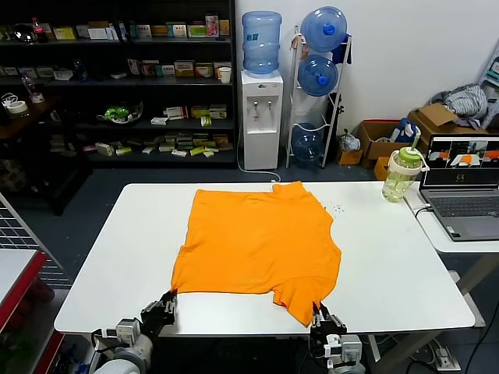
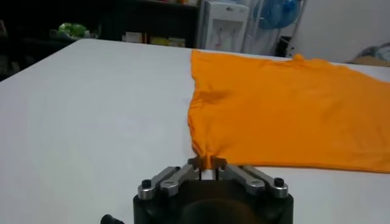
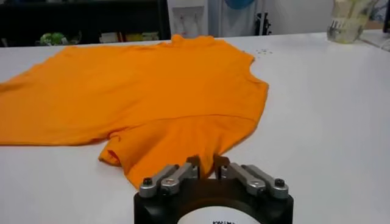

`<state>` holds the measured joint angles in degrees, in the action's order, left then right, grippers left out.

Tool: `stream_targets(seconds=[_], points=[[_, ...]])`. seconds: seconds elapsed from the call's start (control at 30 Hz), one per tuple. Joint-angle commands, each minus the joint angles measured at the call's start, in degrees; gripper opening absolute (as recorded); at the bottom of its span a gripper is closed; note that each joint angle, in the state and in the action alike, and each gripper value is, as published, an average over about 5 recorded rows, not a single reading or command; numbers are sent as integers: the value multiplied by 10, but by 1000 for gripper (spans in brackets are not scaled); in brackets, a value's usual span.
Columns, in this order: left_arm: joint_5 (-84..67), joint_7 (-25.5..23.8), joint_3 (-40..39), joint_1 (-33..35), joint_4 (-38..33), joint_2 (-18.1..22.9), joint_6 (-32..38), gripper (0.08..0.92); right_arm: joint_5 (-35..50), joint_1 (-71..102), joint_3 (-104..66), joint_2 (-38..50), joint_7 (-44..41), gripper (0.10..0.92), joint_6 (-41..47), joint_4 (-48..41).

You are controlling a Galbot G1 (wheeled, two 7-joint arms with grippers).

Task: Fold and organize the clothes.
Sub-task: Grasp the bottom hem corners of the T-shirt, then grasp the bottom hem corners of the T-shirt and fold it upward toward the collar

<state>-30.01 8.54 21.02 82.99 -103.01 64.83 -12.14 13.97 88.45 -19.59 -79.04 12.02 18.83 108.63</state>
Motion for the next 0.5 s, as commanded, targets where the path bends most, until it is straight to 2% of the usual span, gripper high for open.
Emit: stream_targets(seconds=[0.03,0.23,0.5], points=[[0,1,-1,0,-7,0,1,122,5,5,0,2,1,125,-2,13],[-15,9,3,25,-50,-10,-1,90,20,46,-8,26,1,124,-10,61],[-48,39,17,127,-140,-38,-5,90,58,159,-29,68,5,124,-21,138]])
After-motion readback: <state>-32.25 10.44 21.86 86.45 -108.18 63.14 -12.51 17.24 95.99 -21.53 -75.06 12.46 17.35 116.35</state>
